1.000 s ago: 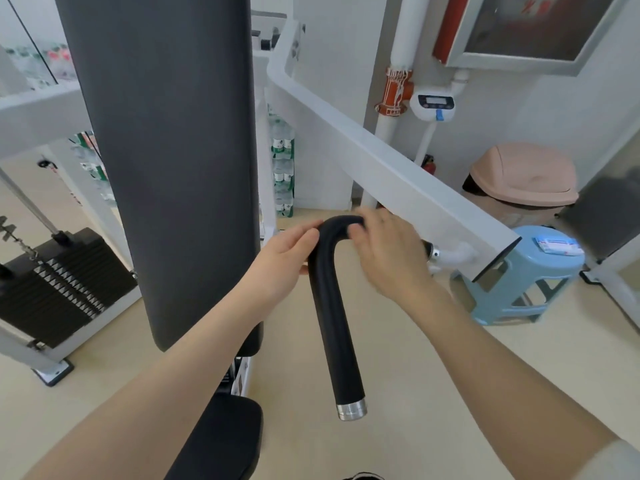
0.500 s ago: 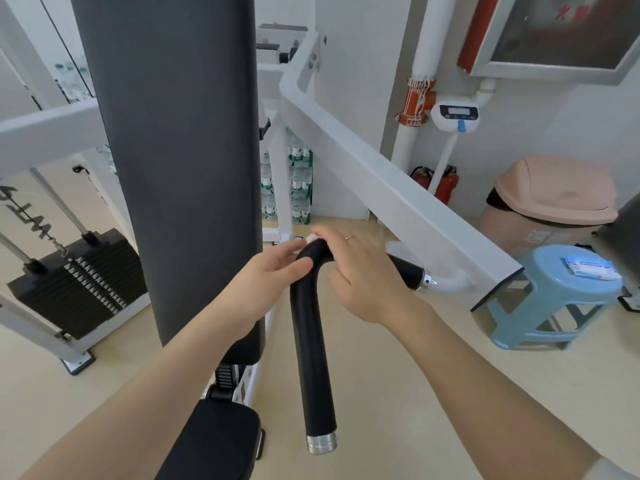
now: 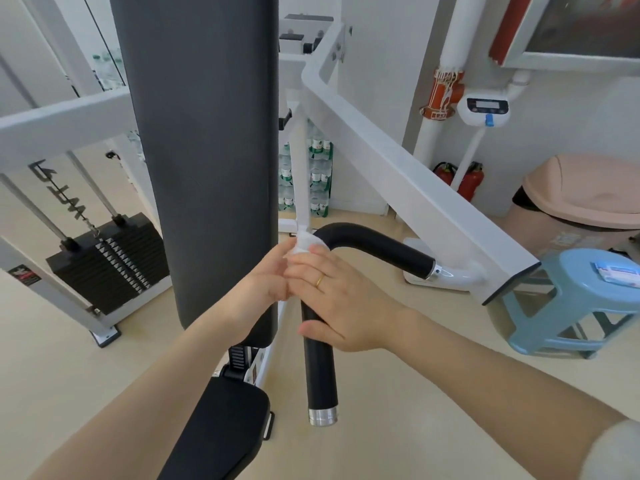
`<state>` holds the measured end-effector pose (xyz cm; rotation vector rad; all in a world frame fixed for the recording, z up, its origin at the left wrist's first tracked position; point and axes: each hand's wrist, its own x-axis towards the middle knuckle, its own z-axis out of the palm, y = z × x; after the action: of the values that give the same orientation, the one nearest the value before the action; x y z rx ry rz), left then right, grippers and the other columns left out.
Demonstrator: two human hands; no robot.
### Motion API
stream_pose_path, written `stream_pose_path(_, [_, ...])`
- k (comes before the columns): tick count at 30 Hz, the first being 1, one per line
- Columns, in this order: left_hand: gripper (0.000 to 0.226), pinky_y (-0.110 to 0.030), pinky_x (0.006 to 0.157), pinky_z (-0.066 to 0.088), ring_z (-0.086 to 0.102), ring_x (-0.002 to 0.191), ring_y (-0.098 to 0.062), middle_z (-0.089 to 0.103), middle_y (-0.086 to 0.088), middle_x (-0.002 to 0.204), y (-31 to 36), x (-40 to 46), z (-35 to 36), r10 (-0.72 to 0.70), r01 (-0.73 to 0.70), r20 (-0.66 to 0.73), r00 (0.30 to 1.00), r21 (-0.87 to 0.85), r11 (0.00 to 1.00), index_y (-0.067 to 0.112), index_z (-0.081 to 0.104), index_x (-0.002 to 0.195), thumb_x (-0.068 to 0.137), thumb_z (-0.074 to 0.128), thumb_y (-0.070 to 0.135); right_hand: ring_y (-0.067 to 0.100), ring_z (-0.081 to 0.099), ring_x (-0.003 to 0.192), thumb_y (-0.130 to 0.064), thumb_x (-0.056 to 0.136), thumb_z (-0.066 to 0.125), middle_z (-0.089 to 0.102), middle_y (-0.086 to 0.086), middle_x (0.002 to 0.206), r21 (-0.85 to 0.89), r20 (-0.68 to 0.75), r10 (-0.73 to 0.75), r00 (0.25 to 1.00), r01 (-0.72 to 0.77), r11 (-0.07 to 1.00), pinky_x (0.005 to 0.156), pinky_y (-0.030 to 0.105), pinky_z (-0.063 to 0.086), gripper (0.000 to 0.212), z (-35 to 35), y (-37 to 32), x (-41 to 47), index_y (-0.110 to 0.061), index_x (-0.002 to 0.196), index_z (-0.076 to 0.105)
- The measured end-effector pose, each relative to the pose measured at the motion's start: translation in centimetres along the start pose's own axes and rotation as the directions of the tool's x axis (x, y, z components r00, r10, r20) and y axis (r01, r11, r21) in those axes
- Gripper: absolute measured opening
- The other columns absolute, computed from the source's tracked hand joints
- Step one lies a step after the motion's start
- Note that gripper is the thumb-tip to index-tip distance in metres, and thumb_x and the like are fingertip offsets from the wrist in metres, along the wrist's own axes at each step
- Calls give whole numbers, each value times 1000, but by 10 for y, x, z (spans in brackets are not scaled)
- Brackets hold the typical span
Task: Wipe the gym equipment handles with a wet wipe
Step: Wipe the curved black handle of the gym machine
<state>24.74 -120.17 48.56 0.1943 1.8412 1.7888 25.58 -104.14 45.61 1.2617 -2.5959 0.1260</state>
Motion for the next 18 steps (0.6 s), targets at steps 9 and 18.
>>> stream_pose_path(9, [30,-36,101,45,59,112,-17,62,2,121,-20,-6,-17,38,-9,-202,979,142,990,26,51,124,97,42,17,28,55,80,-35,98,25,64,10,94,12,-153,754,639,-761,648,71,37,42,38,-19,36,-9,-12,101,54])
stream_pose_path(18, [34,-23,92,47,63,100,-3,68,13,110,-7,6,11,217,-173,-206,954,212,962,39,60,115,97,45,15,24,43,119,15,75,31,54,21,130,160,-441,537,719,-526,835,101,32,37,56,6,-1,-36,5,127,50])
